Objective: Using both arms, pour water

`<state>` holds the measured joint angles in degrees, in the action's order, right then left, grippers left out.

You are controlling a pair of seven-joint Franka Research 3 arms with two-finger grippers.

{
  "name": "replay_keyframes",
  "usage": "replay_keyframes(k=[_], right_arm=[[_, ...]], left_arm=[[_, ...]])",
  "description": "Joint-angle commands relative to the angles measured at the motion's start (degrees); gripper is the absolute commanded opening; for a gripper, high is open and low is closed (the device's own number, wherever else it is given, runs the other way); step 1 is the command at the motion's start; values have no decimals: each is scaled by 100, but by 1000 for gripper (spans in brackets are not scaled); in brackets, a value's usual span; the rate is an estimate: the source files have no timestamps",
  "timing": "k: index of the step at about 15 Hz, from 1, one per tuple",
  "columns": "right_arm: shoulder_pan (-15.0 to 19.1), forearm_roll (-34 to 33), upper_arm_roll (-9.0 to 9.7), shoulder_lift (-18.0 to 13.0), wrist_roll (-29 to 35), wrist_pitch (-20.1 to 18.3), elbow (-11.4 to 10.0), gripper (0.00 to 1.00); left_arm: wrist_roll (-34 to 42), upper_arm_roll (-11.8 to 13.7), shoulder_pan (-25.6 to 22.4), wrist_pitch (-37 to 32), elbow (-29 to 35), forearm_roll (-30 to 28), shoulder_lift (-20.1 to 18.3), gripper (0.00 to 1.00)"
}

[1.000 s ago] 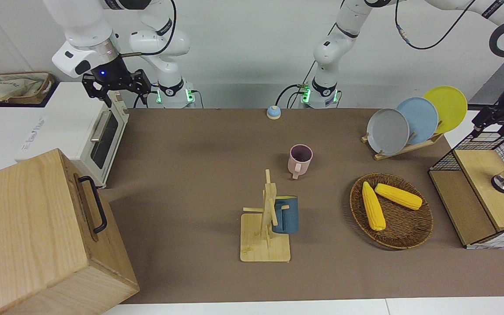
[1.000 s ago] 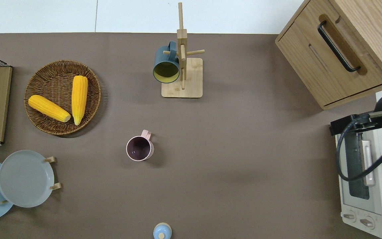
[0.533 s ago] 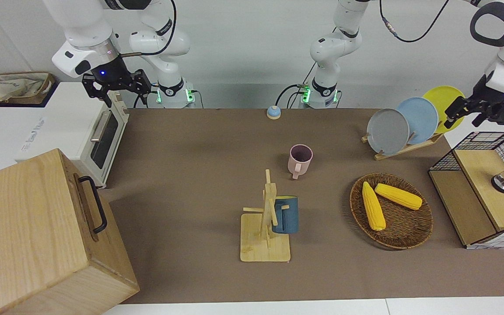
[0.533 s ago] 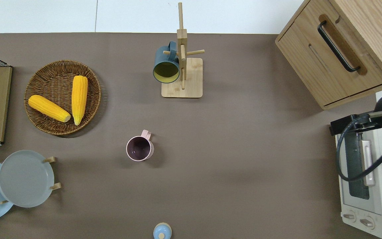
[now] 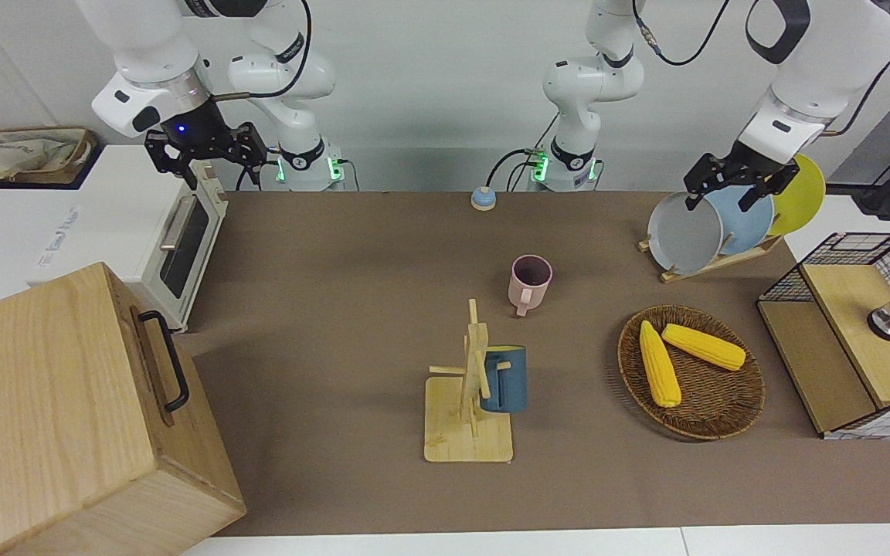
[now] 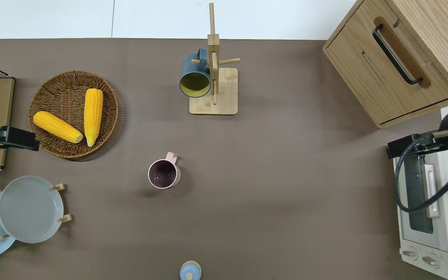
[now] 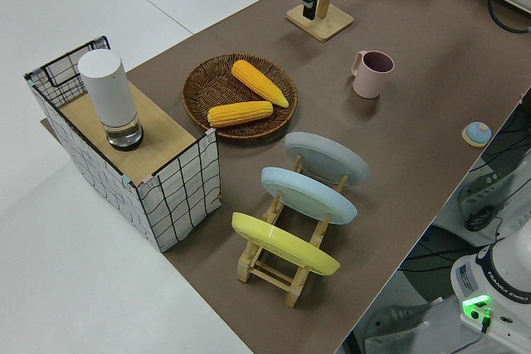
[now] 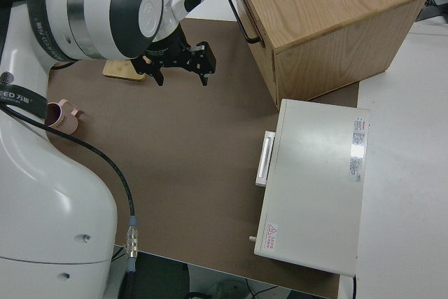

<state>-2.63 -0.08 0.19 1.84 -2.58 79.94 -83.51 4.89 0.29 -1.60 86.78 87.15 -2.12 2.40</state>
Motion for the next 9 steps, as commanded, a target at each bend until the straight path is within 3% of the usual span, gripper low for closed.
replay_keyframes(k=[1, 3, 7, 9], right_arm=[[43, -19, 33, -79, -129, 12, -69, 994], [43, -19, 33, -79, -129, 21, -69, 994], [43, -19, 33, -79, -129, 12, -69, 994], [43, -19, 33, -79, -129, 12, -69, 994]], left_arm=[[-146, 454, 817, -161, 39, 80, -82, 1000], [-190, 507, 1099, -179, 48, 80, -82, 1000], [-304, 1051, 1925, -223, 48, 80, -73, 1000], [-304, 1079, 1970, -223, 39, 80, -73, 1000]])
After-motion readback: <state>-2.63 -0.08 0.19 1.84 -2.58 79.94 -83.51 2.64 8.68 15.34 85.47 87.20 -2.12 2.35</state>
